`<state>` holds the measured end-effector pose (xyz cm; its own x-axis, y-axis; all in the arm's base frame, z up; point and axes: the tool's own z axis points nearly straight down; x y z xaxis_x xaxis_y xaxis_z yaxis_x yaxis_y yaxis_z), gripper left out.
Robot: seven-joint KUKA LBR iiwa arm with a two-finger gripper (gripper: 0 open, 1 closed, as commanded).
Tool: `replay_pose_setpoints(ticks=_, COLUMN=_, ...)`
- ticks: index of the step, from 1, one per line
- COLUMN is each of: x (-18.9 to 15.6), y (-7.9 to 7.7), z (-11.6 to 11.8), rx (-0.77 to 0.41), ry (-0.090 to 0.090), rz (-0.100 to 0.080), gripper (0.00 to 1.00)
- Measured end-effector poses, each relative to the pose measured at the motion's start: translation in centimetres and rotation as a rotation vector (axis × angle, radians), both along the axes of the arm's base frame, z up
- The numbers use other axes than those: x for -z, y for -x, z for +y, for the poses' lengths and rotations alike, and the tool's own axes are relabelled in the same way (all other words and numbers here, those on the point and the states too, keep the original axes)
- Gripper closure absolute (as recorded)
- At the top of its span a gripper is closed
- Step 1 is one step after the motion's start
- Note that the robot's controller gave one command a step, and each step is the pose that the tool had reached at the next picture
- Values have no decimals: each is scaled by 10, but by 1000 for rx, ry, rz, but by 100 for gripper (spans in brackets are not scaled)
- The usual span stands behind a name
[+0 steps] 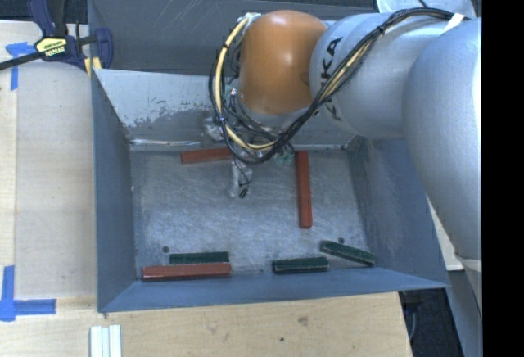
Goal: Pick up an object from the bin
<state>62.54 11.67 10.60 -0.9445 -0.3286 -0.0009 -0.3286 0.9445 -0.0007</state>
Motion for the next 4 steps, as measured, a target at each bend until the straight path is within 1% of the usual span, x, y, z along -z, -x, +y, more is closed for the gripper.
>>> replay_pose_setpoints(ticks=1, x=36, y=-1, z=12, rx=66, ry=-1, rz=1, gripper=0)
replay_pose_setpoints(ticks=2, x=35, y=-3, z=-33, rx=121, ry=1, rz=2, gripper=0)
replay_pose_setpoints(ticks=3, x=34, y=-4, z=-31, rx=119, ry=-1, rz=-1, gripper=100)
replay_pose_setpoints(ticks=4, x=12, y=-5, z=-31, rx=122, ry=-2, rz=-6, gripper=100)
